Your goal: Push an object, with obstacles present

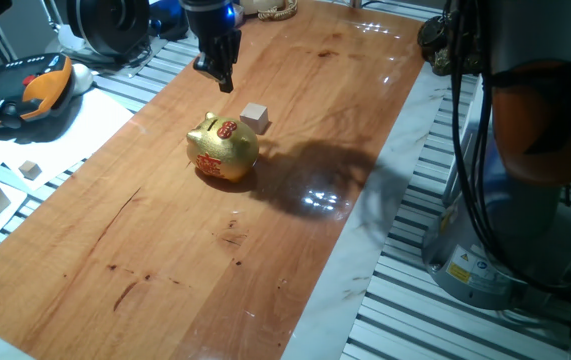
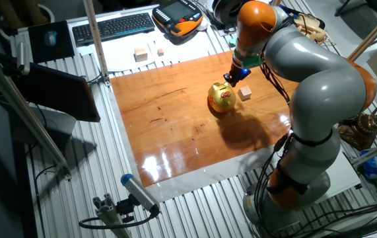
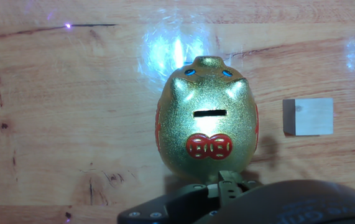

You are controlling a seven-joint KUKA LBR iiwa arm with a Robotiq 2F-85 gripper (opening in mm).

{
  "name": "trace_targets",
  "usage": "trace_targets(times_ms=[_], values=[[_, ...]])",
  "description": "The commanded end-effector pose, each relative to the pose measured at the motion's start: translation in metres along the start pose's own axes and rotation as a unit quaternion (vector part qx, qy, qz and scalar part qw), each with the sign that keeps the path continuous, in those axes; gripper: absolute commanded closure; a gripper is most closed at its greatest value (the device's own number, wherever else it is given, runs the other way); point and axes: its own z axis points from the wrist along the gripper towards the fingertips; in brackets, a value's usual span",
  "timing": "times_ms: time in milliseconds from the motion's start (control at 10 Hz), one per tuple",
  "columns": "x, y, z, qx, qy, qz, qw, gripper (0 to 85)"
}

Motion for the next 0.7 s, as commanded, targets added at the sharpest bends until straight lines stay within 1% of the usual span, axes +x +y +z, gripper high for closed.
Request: trace_targets(times_ms=[0,300,500,600], values=[[0.0000,-0.0002,0.0000,0.000,0.000,-0.001,1.0000,85.0],[0.0000,-0.0002,0.0000,0.000,0.000,0.001,1.0000,85.0],[0.0000,-0.0002,0.0000,0.007,-0.002,-0.009,0.9999,85.0],[0.0000,-0.0002,0.0000,0.006,-0.002,-0.013,0.9999,85.0]])
